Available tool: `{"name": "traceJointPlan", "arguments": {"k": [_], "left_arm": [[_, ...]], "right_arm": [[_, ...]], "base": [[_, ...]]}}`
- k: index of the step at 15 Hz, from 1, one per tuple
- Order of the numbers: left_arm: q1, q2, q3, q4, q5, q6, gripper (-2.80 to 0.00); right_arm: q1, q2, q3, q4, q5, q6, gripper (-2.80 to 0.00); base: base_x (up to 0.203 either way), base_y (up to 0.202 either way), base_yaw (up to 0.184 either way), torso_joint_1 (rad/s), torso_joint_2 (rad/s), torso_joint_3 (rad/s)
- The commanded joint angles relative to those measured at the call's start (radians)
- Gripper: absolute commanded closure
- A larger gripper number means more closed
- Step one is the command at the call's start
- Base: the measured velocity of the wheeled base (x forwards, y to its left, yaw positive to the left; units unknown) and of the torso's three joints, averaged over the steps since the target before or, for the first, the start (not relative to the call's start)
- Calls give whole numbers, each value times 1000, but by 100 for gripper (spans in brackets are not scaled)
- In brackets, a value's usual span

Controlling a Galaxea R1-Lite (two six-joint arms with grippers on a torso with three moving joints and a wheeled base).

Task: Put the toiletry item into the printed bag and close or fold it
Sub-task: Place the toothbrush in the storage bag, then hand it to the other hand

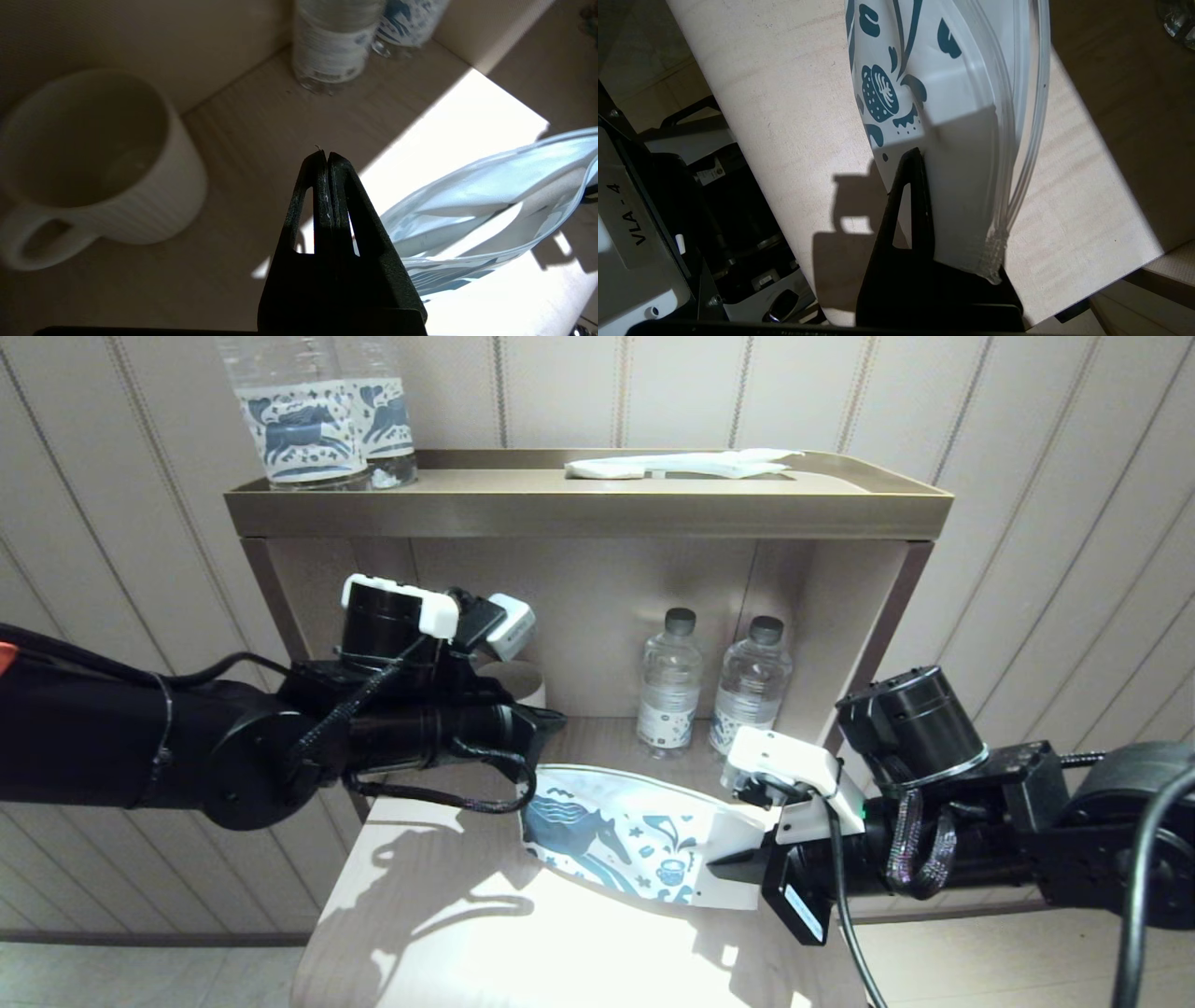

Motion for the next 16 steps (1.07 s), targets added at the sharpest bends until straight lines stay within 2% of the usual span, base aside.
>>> {"name": "traceJointPlan", "arguments": {"k": [1,5,8,10,11,12,13,16], "left_arm": [[49,-79,9,1,-2,1,0],[160,-189,137,-1,-27,-2,0],[195,-236,279,-11,-99,-9,0],[205,-252,356,-46,-170,-11,0],[207,-256,388,-75,-188,-8,-69],[207,-262,424,-122,-194,-6,-280],[208,-267,444,-179,-199,-10,-280],[210,-288,499,-223,-238,-10,-280]], "right_arm": [[0,0,-1,0,2,-1,0],[0,0,-1,0,2,-1,0],[0,-3,-6,0,4,0,0],[1,-36,-9,1,6,3,0],[0,-50,-8,1,7,3,0],[0,-51,-6,1,7,3,0],[0,-49,-6,1,7,3,0],[0,-73,-6,1,7,5,0]], "base": [[0,0,0,0,0,0],[0,0,0,0,0,0],[0,0,0,0,0,0],[0,0,0,0,0,0],[0,0,0,0,0,0],[0,0,0,0,0,0],[0,0,0,0,0,0],[0,0,0,0,0,0]]}}
